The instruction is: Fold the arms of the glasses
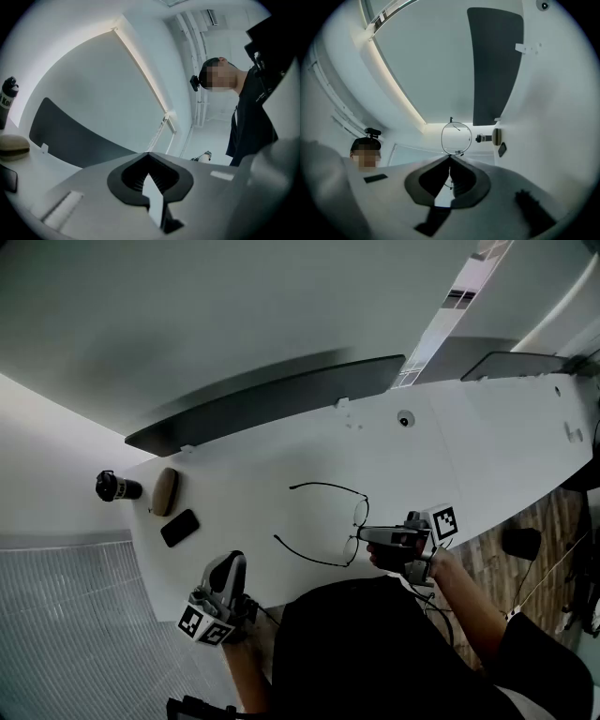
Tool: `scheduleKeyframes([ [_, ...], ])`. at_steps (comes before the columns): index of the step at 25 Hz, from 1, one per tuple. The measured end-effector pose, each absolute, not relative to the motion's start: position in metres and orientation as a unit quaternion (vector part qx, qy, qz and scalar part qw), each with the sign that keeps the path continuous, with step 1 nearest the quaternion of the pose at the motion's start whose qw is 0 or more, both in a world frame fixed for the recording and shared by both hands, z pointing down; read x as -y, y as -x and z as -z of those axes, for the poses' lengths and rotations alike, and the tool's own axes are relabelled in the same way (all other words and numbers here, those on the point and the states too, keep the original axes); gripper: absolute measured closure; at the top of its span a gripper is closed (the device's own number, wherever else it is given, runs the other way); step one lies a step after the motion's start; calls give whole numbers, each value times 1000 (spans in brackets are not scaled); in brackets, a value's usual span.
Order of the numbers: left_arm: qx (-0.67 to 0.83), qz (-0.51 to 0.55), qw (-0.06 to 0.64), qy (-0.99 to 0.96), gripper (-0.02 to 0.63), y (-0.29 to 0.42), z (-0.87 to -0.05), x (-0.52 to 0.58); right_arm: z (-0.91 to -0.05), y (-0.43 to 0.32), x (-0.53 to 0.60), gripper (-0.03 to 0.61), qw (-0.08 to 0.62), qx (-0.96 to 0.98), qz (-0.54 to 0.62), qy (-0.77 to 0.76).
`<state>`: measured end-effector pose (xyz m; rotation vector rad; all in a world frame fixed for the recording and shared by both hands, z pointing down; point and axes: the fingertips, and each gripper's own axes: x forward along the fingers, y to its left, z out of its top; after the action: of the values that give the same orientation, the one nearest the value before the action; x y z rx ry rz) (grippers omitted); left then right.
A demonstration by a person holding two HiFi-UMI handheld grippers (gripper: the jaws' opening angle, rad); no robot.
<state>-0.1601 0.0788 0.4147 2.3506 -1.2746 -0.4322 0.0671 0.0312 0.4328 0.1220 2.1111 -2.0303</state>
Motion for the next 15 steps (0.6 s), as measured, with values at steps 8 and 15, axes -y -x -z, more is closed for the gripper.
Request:
scheduleKeyframes([
  [8,507,117,133,-843,571,142,-399,-70,-430,-66,-32,568,101,-724,681,-39],
  [15,466,193,105,-857,607,146,-373,-79,-417,-63,-30,568,116,-729,673,-57],
])
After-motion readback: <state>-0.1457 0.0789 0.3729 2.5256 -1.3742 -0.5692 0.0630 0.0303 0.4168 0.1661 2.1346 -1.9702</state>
